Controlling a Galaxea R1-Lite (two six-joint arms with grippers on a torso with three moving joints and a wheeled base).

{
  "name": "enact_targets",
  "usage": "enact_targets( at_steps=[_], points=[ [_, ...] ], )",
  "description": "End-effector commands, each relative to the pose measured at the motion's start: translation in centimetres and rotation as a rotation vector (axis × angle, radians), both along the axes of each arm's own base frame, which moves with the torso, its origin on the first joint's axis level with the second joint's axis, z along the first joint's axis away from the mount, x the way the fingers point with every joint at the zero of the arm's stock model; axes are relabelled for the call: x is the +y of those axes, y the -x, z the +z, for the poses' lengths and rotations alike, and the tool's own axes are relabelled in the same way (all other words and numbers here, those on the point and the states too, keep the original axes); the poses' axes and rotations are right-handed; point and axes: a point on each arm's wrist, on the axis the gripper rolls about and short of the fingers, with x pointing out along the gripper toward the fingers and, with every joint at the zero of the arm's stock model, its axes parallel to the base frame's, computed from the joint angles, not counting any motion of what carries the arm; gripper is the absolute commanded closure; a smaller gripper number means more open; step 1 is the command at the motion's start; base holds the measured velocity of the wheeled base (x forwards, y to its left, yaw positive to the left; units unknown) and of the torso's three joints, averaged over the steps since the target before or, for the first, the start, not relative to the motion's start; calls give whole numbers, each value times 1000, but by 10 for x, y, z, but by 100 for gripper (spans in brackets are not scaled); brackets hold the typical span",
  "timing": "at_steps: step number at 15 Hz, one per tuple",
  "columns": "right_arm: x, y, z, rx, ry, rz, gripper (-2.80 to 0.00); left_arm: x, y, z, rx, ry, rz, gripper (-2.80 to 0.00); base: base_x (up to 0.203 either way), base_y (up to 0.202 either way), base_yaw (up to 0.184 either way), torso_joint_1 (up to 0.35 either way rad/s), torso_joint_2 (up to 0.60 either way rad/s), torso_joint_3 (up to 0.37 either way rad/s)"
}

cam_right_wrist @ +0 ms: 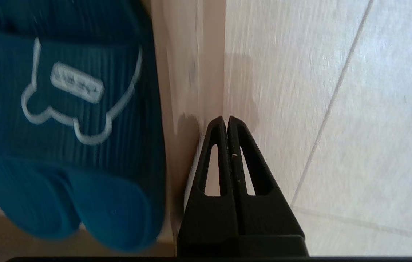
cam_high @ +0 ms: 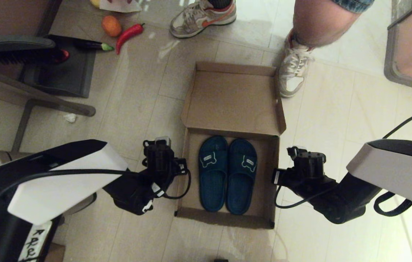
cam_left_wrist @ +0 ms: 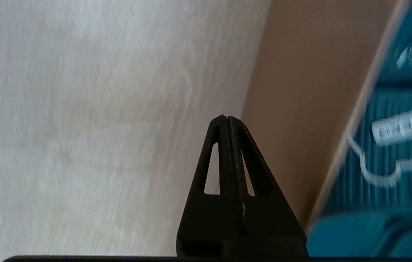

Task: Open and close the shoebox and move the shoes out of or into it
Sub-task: Close the shoe box

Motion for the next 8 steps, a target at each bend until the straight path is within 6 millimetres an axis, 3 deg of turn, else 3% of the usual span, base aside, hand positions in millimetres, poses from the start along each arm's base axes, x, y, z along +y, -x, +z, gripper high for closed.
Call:
enact_targets(
  at_steps=[1,8],
  points=[
    [-1,5,1,4,-1,-1,0,-3,11,-2,4,-2,-10,0,0,0,0,0,0,0],
    [10,11,-1,-2,-2,11,0,-16,31,-9,29,22,10,0,0,0,0,0,0,0]
  ],
)
